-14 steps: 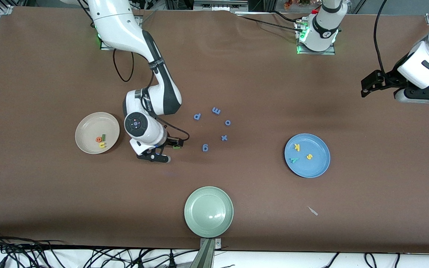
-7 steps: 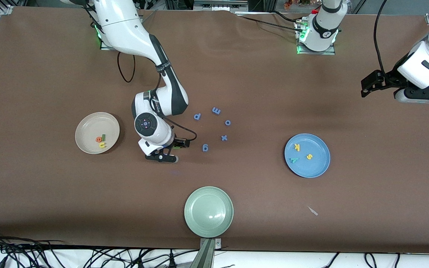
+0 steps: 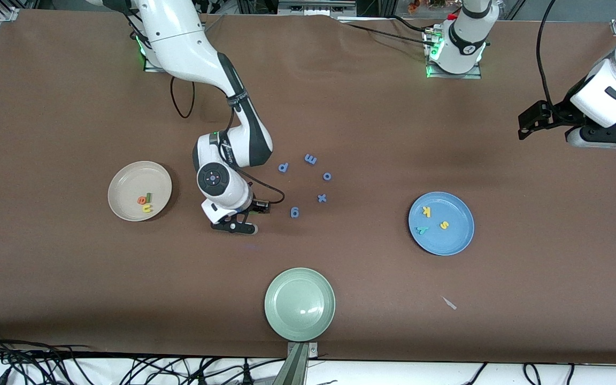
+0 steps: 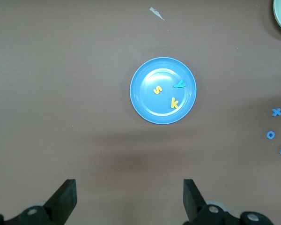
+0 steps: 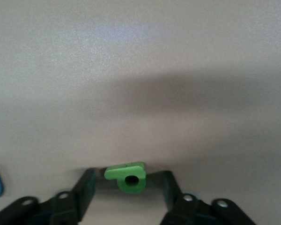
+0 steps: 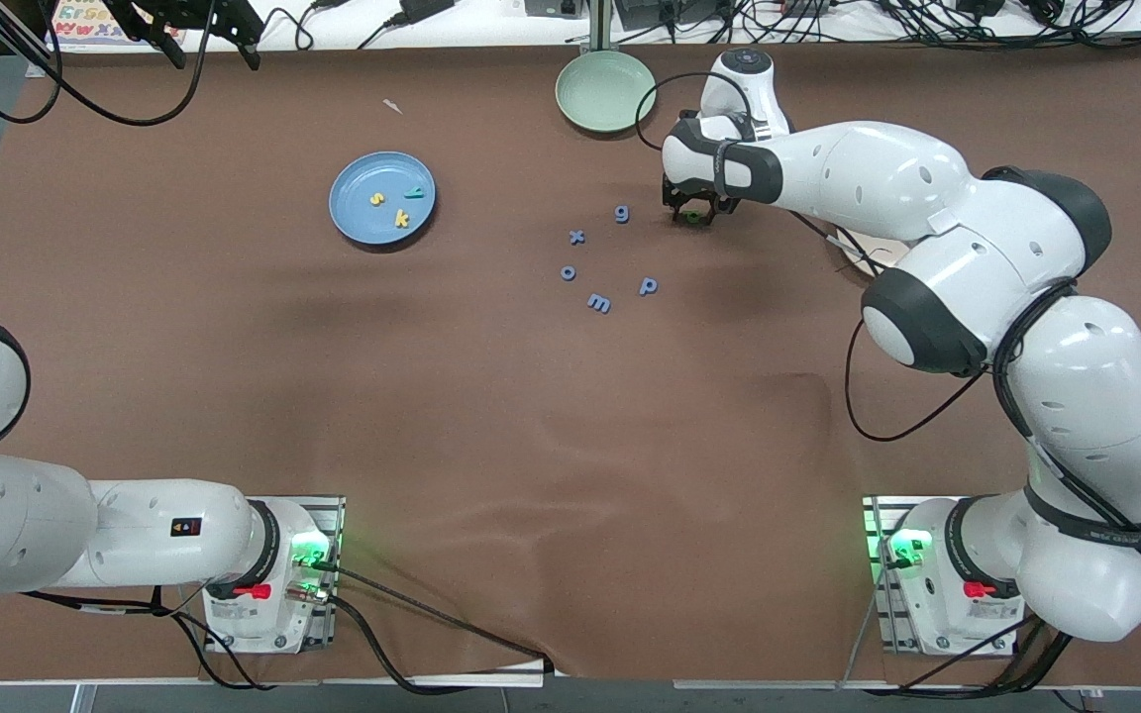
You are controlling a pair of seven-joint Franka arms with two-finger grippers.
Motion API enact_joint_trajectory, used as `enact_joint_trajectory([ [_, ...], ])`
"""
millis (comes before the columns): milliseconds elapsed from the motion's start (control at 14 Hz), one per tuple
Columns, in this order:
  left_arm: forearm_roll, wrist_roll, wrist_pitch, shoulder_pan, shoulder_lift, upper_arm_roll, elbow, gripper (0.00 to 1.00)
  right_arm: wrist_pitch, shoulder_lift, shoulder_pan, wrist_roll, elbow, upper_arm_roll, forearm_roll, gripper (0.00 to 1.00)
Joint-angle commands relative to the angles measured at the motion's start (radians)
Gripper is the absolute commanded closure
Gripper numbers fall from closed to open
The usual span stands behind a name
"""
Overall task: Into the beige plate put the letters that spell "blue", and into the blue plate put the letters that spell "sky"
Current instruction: 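Lower the right gripper onto the green letter p and close it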
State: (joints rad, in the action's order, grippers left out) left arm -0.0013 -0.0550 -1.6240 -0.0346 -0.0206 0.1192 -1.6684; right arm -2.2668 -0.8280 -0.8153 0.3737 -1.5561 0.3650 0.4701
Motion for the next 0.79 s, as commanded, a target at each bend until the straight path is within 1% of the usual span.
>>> enact_joint_trajectory([
  [0, 0.015, -0.005, 0.019, 0.002, -0.005, 0.002, 0.012, 0.0, -0.002, -0.023, -0.001, 0.013, 0.027, -0.009, 0.022, 0.54],
  [71, 0.015, -0.005, 0.018, 0.002, -0.005, 0.002, 0.012, 0.0, -0.002, -0.025, -0.001, 0.013, 0.027, -0.008, 0.022, 0.56],
  [214, 0.015, -0.002, 0.019, 0.001, -0.005, 0.002, 0.012, 0.0, -0.002, -0.023, -0.001, 0.011, 0.027, -0.009, 0.022, 0.59],
  [429, 0.015, 0.0, 0.019, 0.001, -0.005, 0.002, 0.012, 0.0, 0.0, -0.023, -0.001, 0.008, 0.027, -0.009, 0.022, 0.66],
  [571, 0.015, 0.0, 0.019, -0.001, -0.005, 0.0, 0.012, 0.0, 0.0, -0.022, -0.001, 0.004, 0.027, -0.008, 0.021, 0.68],
  [714, 0.015, 0.001, 0.019, -0.002, -0.005, 0.0, 0.012, 0.0, 0.004, -0.019, 0.001, 0.001, 0.028, -0.008, 0.021, 0.69],
])
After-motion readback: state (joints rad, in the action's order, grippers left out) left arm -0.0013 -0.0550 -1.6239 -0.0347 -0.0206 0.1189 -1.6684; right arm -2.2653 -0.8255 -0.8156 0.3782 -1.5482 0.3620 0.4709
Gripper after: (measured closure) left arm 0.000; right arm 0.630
